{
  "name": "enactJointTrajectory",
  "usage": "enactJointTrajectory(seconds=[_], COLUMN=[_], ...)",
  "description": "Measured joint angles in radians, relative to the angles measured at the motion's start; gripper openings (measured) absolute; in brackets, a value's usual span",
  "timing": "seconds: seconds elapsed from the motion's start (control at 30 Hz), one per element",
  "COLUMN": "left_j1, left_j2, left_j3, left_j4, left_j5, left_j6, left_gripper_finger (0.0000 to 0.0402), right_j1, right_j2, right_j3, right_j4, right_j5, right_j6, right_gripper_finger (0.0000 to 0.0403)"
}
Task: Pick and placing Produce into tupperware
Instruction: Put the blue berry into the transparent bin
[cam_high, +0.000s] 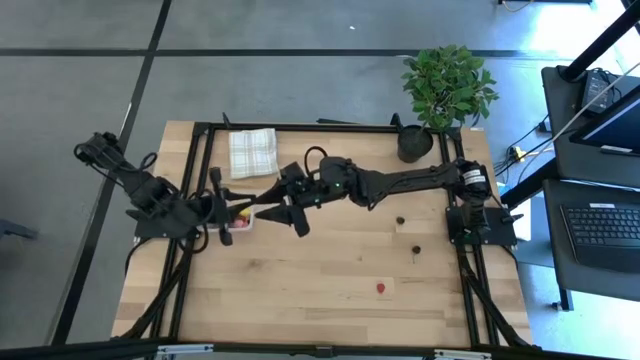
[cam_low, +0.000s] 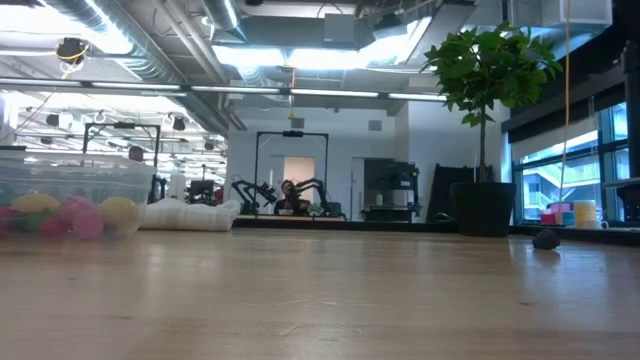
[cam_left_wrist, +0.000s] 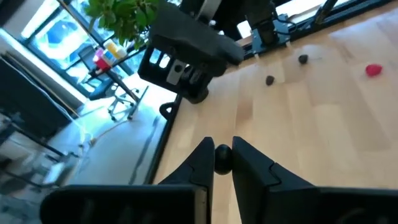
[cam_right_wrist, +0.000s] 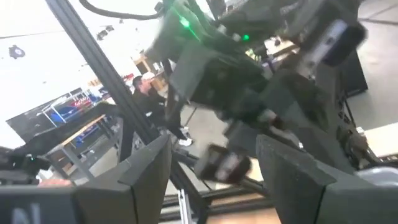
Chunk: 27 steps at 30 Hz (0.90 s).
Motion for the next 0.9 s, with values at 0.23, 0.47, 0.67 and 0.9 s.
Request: enactJointTrajectory(seconds=[0.23, 0.47, 0.67, 0.9], left_j1=[-0.022, -0.022, -0.020, 0.024], left_j2=[-0.040, -0.052, -0.052, -0.049], left_j3=[0.000, 0.000, 0.000, 0.000], left_j4=[-0.121, -0.289, -0.475, -0.672], left_j5=[0.003, 0.014, 0.071, 0.208], left_j6=[-0.167, -0.373, -0.628, -0.896], left_gripper_finger=[0.0028, 0.0031, 0.0027, 0.0027], right_j1=[-0.036, -0.060, -0.064, -0.064], right_j2=[0.000, 0.000, 0.000, 0.000], right_j3=[-0.001, -0.001, -0.002, -0.002], right_j4=[-0.134, -0.314, -0.394, -0.422], right_j5=[-0.025, -0.028, -0.026, -0.001], right_j6=[-0.050, -0.055, -0.074, -0.077], right_gripper_finger=[0.0237, 0.0237, 0.0237, 0.0237])
